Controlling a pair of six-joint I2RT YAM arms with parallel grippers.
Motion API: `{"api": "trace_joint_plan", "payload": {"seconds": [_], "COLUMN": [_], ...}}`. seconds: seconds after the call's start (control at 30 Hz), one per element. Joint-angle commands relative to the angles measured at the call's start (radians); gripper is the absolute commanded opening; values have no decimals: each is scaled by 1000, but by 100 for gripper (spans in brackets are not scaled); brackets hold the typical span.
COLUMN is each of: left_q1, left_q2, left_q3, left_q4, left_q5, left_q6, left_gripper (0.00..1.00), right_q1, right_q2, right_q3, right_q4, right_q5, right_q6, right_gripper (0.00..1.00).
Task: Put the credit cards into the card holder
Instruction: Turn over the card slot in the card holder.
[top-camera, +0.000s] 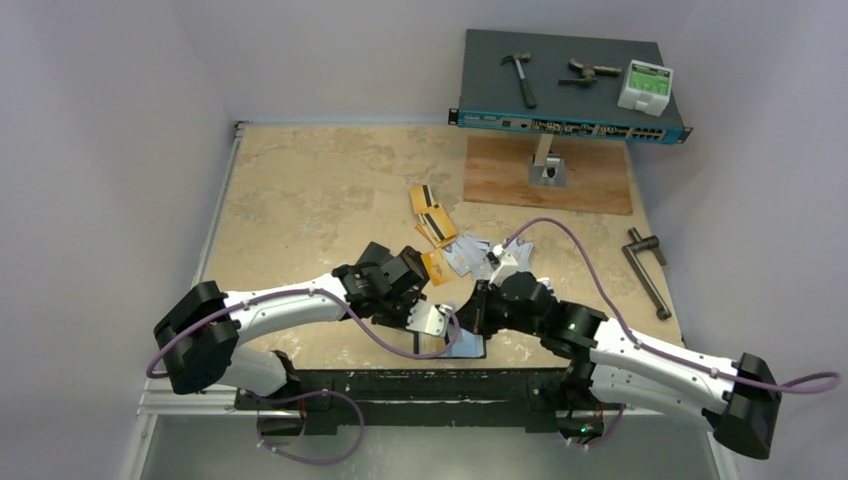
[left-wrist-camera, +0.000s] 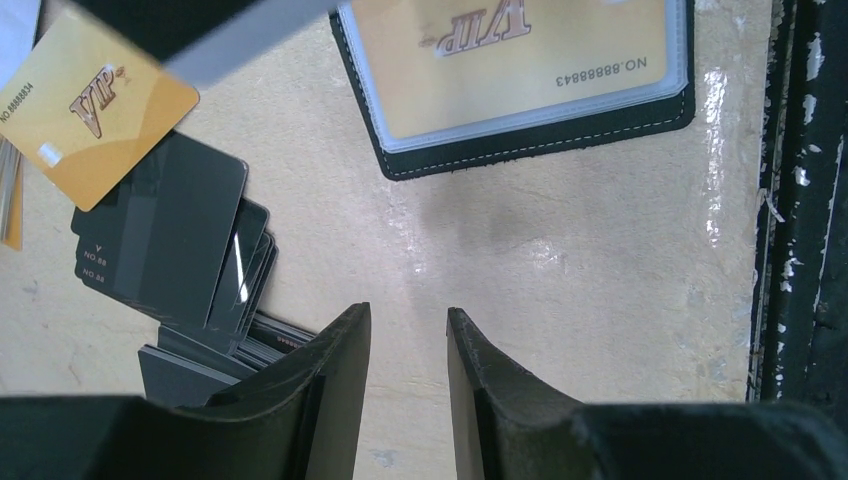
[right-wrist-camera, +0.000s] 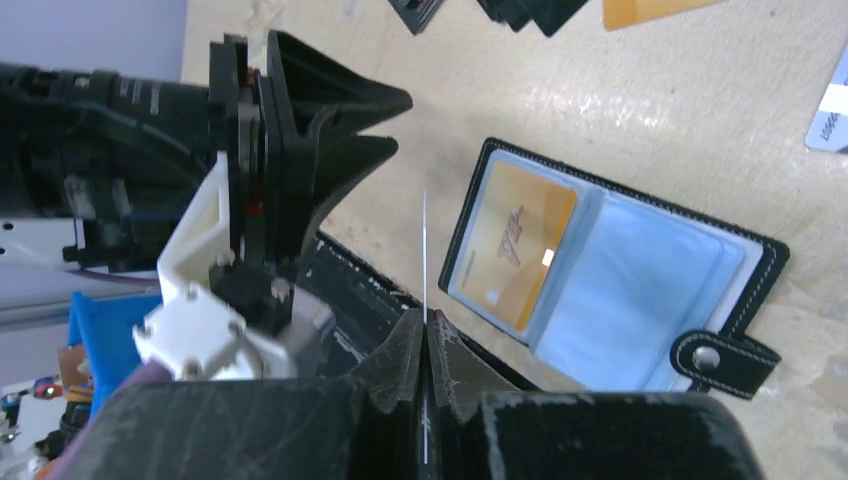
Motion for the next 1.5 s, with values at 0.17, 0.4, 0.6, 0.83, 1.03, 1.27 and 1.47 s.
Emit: {"api": "trace_joint_plan", "payload": {"seconds": [0.17, 0.4, 0.6, 0.83, 1.03, 1.27, 1.47], "left_q1": [9, 10, 10, 10, 10, 9, 10], "left_q2": [-20, -8, 13, 19, 20, 20, 15], "left_q3": [5, 5, 20, 27, 31, 31, 32], "left_q4": [-4, 1, 4, 3, 1, -2, -4], "left_q5": [11, 19, 30, 34, 37, 39, 41], "left_q6": [-20, -17, -14, -13, -9, -4, -8], "left_gripper": [33, 33, 33, 33, 33, 33, 33], "right_q1": [5, 5, 5, 4, 2, -5, -14], "right_q2": [-155, -135, -164, -161, -114, -149, -141], "right_q3": [-94, -84, -38, -39, -25, 20, 13], "right_q4": [-206, -322, -499, -508, -466, -534, -507], "right_q5": [-143, -111, -44, -24, -23, 49, 41], "right_q6": [74, 105, 139, 143, 118, 104, 94], "right_gripper": [0, 0, 0, 0, 0, 0, 0]}}
